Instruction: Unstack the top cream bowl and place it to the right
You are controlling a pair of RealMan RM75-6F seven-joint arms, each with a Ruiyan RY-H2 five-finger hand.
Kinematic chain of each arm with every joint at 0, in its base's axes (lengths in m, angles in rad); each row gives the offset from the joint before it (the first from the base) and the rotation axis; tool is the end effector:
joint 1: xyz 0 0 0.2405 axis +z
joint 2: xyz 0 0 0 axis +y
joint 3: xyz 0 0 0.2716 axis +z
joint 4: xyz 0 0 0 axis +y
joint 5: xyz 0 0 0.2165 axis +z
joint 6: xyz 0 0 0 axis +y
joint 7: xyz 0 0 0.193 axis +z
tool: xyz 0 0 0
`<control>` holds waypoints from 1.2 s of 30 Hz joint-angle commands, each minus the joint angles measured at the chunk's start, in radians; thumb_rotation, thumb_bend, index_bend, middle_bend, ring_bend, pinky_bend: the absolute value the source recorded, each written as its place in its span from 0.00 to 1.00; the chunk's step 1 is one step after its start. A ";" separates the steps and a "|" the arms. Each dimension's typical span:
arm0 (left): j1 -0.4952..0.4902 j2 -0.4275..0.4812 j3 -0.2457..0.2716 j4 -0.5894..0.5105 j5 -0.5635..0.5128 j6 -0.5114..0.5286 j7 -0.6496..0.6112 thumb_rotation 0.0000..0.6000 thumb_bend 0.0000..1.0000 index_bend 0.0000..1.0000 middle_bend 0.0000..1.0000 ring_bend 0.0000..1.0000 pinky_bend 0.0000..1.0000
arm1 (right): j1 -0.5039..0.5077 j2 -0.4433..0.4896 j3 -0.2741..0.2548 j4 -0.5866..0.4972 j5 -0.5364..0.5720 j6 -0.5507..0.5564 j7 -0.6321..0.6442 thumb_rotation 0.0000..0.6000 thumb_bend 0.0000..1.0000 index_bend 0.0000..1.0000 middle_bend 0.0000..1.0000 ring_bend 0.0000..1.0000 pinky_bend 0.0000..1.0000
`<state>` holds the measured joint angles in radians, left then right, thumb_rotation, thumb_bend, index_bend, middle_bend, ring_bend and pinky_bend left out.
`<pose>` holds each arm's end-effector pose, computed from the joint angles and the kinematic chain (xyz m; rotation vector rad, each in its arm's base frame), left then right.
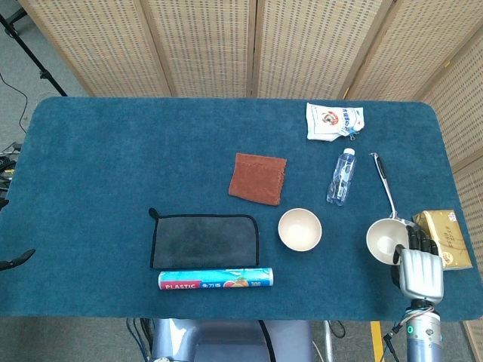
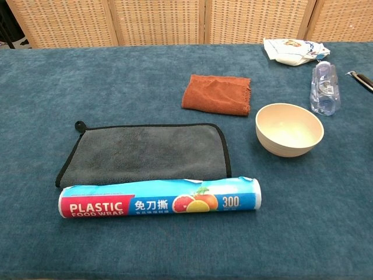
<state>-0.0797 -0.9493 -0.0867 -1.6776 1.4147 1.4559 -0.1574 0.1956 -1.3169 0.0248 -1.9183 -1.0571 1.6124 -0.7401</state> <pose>-0.3363 0.2370 0.2197 -1.2762 -0.9641 -0.9245 -0.2965 -0.2357 0.0964 1.2825 -0.9131 0.4810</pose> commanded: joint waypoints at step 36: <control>0.001 0.003 0.000 -0.004 0.000 0.002 -0.002 0.72 0.00 0.17 0.00 0.00 0.00 | -0.065 -0.072 -0.014 0.044 0.004 -0.049 0.016 1.00 0.39 0.62 0.12 0.11 0.17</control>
<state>-0.0792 -0.9459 -0.0863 -1.6815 1.4144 1.4582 -0.1596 0.1305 -1.3892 0.0107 -1.8740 -1.0538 1.5634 -0.7243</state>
